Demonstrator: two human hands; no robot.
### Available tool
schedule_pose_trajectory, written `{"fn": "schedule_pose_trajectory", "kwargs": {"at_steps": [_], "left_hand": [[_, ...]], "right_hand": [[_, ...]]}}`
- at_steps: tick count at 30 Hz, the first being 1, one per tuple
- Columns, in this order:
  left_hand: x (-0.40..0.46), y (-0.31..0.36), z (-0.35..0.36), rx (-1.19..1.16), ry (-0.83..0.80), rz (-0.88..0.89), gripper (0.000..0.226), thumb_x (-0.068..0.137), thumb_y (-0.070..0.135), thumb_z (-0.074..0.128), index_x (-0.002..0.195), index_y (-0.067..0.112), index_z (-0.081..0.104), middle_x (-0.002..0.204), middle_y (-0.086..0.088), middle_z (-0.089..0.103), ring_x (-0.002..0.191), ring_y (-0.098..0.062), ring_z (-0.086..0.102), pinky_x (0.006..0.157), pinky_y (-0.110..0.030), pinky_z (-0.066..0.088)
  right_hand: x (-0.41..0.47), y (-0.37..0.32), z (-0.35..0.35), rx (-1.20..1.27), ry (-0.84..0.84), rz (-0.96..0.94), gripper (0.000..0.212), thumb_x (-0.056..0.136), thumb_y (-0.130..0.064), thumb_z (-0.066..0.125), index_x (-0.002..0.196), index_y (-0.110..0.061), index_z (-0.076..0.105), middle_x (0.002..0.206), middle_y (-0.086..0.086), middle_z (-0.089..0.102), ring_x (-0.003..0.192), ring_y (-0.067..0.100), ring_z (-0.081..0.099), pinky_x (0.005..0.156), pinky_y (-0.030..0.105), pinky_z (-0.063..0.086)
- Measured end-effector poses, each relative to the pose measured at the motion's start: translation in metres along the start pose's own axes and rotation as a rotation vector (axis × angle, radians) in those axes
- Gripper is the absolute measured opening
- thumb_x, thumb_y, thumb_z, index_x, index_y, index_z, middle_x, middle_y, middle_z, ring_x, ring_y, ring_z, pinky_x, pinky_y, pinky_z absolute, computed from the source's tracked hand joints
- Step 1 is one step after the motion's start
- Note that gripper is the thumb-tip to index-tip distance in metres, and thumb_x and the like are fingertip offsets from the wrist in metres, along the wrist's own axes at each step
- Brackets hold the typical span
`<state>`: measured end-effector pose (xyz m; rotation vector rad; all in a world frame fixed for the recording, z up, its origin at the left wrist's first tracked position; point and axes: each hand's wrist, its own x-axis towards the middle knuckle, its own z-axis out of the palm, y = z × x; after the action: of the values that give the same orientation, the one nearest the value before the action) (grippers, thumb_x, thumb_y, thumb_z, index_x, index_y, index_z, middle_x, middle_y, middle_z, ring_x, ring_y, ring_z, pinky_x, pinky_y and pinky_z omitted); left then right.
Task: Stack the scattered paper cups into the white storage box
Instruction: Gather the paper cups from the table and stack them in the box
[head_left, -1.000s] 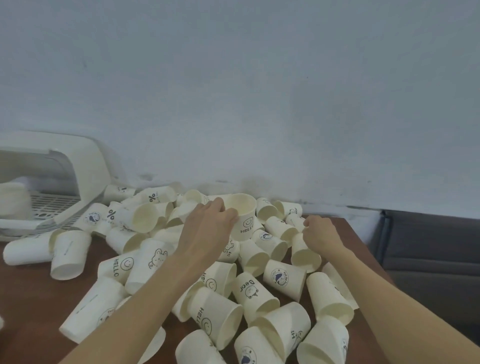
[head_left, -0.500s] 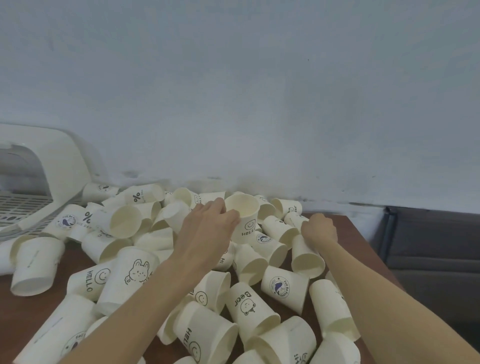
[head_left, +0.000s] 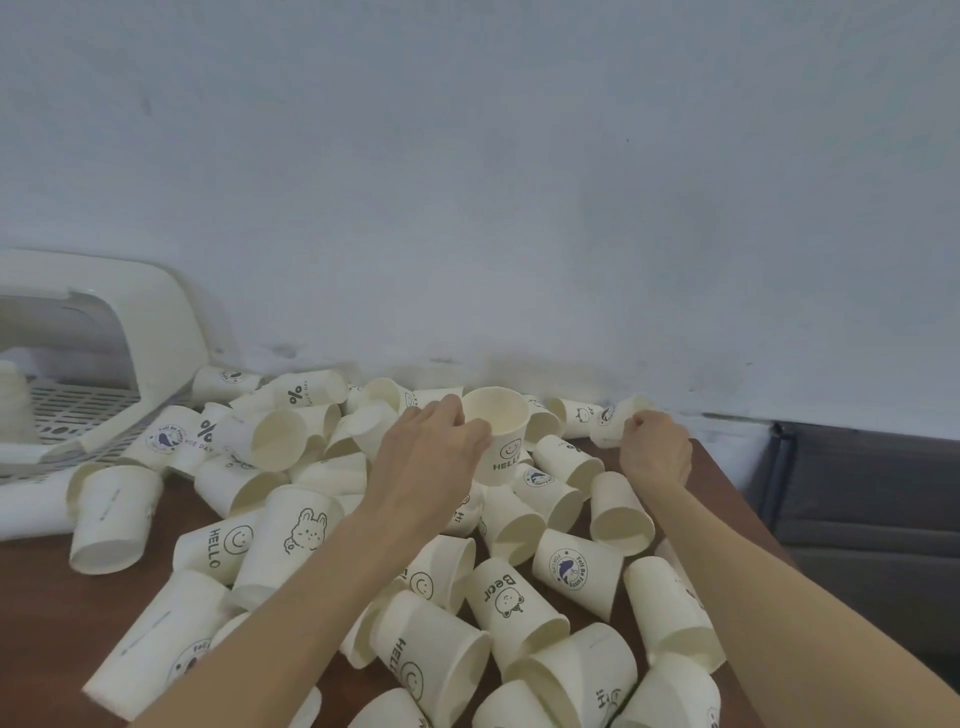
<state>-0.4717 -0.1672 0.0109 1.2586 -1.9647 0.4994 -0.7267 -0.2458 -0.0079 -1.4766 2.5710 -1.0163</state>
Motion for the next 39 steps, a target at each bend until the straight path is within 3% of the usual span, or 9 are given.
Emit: {"fn": "schedule_pose_trajectory", "kwargs": {"at_steps": [7,11,16,20,24,29,34,37,39], "left_hand": [[-0.007,0.002,-0.025,0.01,-0.005,-0.024,0.014,0.079,0.018,0.077,0.069,0.019,0.067,0.065,0.002,0.048,0.054,-0.02,0.049,0.051,-0.032,0.043],[-0.012,0.006,-0.058,0.129,-0.024,-0.042,0.02,0.07,0.023,0.084,0.062,0.023,0.066,0.061,0.006,0.049,0.048,-0.016,0.045,0.048,-0.025,0.028],[-0.026,0.007,-0.089,0.177,-0.044,-0.077,0.019,0.07,0.026,0.084,0.062,0.025,0.066,0.061,0.008,0.049,0.047,-0.014,0.039,0.047,-0.022,0.028],[-0.038,0.001,-0.104,0.104,-0.042,-0.102,0.012,0.083,0.023,0.072,0.071,0.02,0.068,0.067,0.003,0.051,0.057,-0.02,0.052,0.054,-0.031,0.045],[-0.047,-0.002,-0.127,0.124,-0.056,-0.116,0.013,0.079,0.021,0.074,0.069,0.018,0.066,0.066,0.002,0.05,0.055,-0.021,0.052,0.052,-0.034,0.047],[-0.056,-0.002,-0.159,0.176,-0.082,-0.135,0.024,0.059,0.021,0.088,0.059,0.022,0.064,0.059,0.004,0.048,0.048,-0.016,0.05,0.042,-0.025,0.035],[-0.062,-0.009,-0.17,0.238,-0.125,-0.163,0.033,0.043,0.027,0.094,0.057,0.031,0.064,0.058,0.009,0.047,0.044,-0.012,0.045,0.047,-0.02,0.021],[-0.064,-0.018,-0.165,0.207,-0.095,-0.158,0.028,0.051,0.024,0.091,0.06,0.028,0.065,0.06,0.008,0.048,0.046,-0.014,0.045,0.047,-0.021,0.026],[-0.071,-0.021,-0.164,0.185,-0.084,-0.135,0.012,0.074,0.025,0.079,0.071,0.023,0.068,0.069,0.003,0.052,0.055,-0.017,0.048,0.053,-0.024,0.03]], "right_hand": [[-0.032,-0.01,-0.037,-0.132,0.01,-0.363,0.023,0.096,-0.011,0.039,0.08,-0.007,0.055,0.074,0.013,0.057,0.068,0.03,0.047,0.055,0.034,0.038],[-0.064,-0.021,-0.06,-0.128,-0.03,-0.527,0.025,0.1,-0.018,0.036,0.09,-0.008,0.056,0.079,0.009,0.054,0.082,0.031,0.051,0.067,0.041,0.046],[-0.102,-0.037,-0.087,-0.179,-0.063,-0.666,0.024,0.1,-0.018,0.031,0.079,-0.015,0.044,0.077,0.007,0.057,0.085,0.027,0.045,0.065,0.034,0.03],[-0.128,-0.051,-0.106,-0.181,-0.051,-0.721,0.026,0.1,-0.019,0.032,0.076,-0.015,0.043,0.069,0.002,0.048,0.076,0.024,0.041,0.064,0.033,0.028],[-0.151,-0.064,-0.116,-0.157,-0.055,-0.73,0.026,0.099,-0.02,0.034,0.077,-0.015,0.045,0.076,0.008,0.058,0.079,0.025,0.041,0.063,0.038,0.033],[-0.176,-0.077,-0.124,-0.149,-0.069,-0.749,0.023,0.098,-0.021,0.036,0.081,-0.014,0.049,0.081,0.009,0.061,0.081,0.025,0.041,0.064,0.037,0.03],[-0.191,-0.09,-0.125,-0.145,-0.067,-0.777,0.024,0.097,-0.021,0.036,0.084,-0.011,0.053,0.081,0.006,0.06,0.08,0.023,0.041,0.063,0.036,0.027],[-0.196,-0.098,-0.121,-0.129,-0.079,-0.792,0.025,0.097,-0.022,0.036,0.085,-0.01,0.054,0.081,0.007,0.061,0.085,0.026,0.047,0.067,0.038,0.036],[-0.198,-0.103,-0.117,-0.148,-0.082,-0.794,0.025,0.097,-0.022,0.036,0.085,-0.01,0.054,0.081,0.007,0.061,0.086,0.027,0.048,0.071,0.04,0.04]]}}
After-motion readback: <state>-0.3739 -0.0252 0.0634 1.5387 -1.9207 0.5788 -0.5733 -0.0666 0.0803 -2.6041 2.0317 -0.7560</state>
